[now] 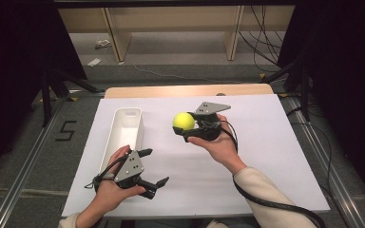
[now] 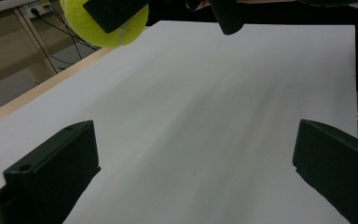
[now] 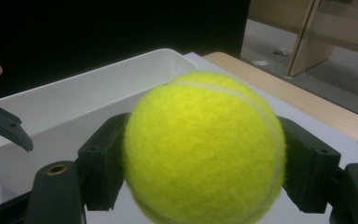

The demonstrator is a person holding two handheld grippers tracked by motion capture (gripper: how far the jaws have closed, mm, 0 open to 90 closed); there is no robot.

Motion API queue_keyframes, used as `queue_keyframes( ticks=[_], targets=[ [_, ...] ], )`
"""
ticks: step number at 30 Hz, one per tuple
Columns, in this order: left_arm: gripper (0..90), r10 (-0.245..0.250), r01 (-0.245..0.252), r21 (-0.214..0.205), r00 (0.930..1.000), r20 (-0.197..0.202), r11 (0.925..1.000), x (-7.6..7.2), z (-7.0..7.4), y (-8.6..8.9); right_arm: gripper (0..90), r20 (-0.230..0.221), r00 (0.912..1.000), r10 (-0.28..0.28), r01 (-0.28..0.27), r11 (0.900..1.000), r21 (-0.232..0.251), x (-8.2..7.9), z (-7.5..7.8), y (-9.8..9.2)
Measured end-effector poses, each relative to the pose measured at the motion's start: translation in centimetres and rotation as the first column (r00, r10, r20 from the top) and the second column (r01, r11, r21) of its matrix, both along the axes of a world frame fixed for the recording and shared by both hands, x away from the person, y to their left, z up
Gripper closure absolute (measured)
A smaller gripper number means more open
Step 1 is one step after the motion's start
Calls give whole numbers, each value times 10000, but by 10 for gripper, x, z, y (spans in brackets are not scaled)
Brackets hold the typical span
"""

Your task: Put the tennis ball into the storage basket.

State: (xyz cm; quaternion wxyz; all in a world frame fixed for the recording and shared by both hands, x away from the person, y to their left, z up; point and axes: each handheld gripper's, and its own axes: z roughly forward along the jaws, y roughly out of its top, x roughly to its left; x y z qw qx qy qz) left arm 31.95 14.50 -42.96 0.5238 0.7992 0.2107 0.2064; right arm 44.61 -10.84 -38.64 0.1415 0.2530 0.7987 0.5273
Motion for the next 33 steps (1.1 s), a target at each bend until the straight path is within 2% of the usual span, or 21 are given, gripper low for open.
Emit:
queue_keyframes(
  ticks=[33],
  targets=[
    [0,-40,40,36,10000,61,10000,0,0,0,267,35,9998,170,-170,9998,46,0,2,10]
  ],
)
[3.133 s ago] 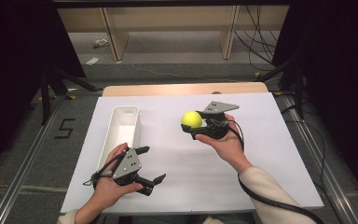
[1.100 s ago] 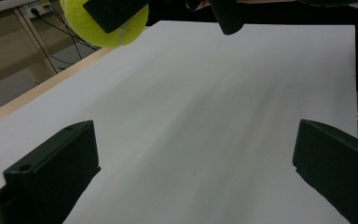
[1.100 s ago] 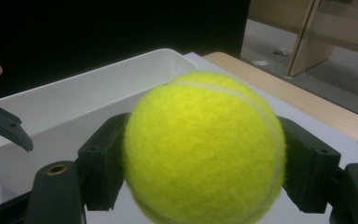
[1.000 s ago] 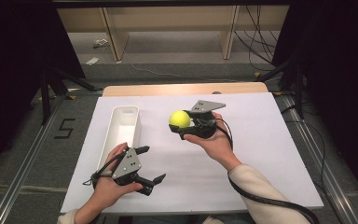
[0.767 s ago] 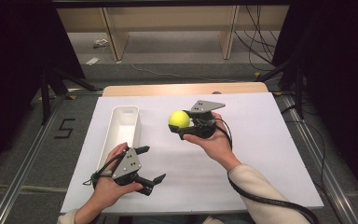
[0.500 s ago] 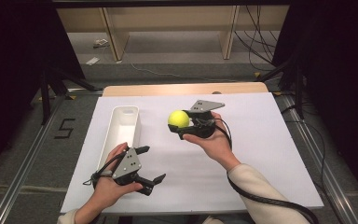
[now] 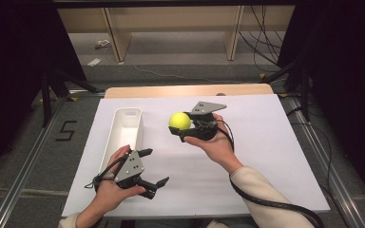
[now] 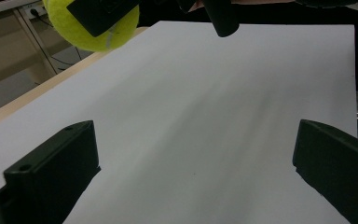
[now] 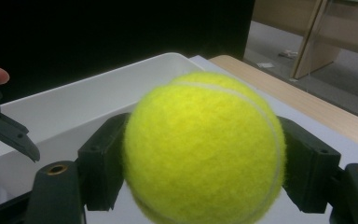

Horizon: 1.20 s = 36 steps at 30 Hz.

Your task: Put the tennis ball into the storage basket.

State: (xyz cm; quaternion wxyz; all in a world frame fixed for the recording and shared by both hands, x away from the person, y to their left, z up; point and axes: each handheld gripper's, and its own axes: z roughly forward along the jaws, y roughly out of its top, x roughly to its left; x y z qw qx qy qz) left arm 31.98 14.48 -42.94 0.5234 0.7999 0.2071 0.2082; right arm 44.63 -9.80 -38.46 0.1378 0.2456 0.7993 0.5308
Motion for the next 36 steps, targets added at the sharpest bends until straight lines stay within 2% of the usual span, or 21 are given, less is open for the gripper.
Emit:
queue_keyframes(
  ticks=[33,34,36],
  targets=[
    [0,-44,44,-2,10000,-9,10000,0,0,0,267,-15,9999,157,-157,9999,26,0,1,11],
    [0,527,-546,288,9967,616,9981,1,2,3,267,-7,9999,164,-164,9999,23,0,1,11],
    [0,-206,155,591,9961,853,9981,6,3,3,268,3,9998,184,-184,9998,24,0,1,12]
  ],
)
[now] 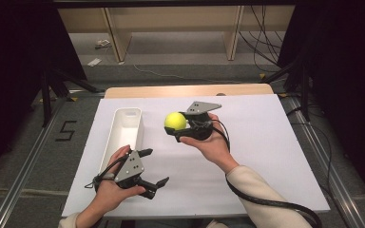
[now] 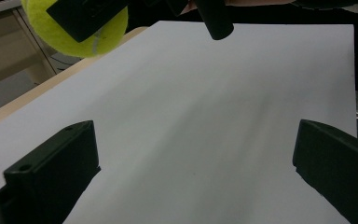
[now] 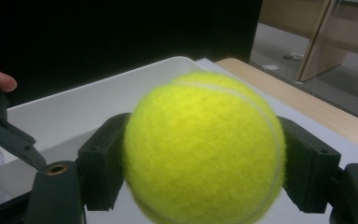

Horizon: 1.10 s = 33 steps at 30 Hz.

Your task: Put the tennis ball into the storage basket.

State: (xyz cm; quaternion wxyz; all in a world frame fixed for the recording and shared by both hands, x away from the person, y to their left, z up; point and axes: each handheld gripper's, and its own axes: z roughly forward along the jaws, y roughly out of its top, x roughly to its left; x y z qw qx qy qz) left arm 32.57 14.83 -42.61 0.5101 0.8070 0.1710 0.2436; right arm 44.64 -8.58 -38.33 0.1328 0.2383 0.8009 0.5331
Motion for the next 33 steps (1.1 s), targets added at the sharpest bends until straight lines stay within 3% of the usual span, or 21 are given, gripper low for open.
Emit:
queue_keyframes(
  ticks=[26,27,33],
  targets=[
    [0,3,-3,-36,10000,-93,10000,-1,0,0,267,2,9999,126,-126,9999,-23,0,1,8],
    [0,-4,-49,-564,9957,-929,9984,-6,-4,-4,267,-4,9999,145,-145,9999,-39,0,1,8],
    [0,-11,-41,-564,9957,-925,9984,-6,-4,-4,267,-16,9999,171,-171,9998,-47,1,0,10]
  ],
)
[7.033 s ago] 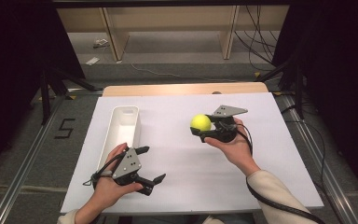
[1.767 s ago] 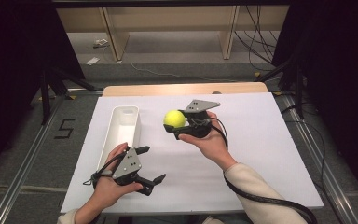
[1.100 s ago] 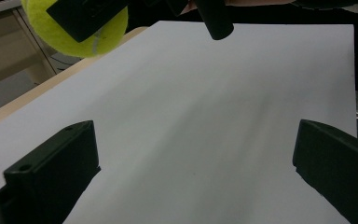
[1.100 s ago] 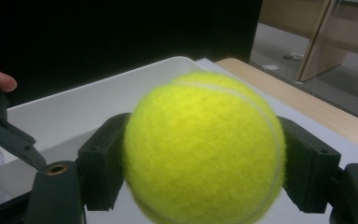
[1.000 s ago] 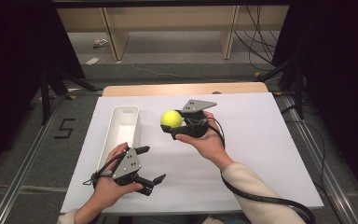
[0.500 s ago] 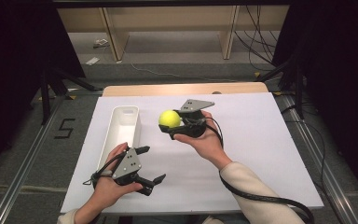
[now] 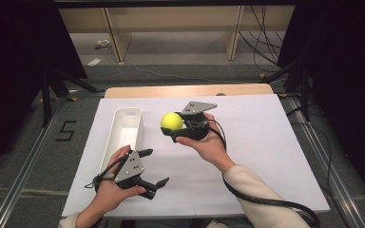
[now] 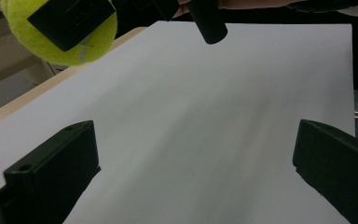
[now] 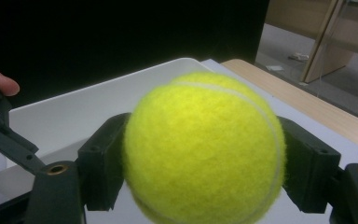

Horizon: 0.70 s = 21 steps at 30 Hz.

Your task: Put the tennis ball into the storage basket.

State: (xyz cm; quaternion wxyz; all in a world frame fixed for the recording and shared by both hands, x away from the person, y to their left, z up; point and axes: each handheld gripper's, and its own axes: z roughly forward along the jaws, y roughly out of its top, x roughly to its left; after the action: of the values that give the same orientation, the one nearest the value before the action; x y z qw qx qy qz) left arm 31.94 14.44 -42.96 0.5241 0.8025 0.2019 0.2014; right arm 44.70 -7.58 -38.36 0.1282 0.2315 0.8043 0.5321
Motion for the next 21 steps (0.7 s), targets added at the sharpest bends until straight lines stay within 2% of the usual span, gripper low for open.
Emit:
queue_keyframes(
  ticks=[21],
  targets=[
    [0,-29,29,18,10000,2,10000,0,0,0,267,0,9999,151,-151,9999,-35,-1,0,8]
  ],
)
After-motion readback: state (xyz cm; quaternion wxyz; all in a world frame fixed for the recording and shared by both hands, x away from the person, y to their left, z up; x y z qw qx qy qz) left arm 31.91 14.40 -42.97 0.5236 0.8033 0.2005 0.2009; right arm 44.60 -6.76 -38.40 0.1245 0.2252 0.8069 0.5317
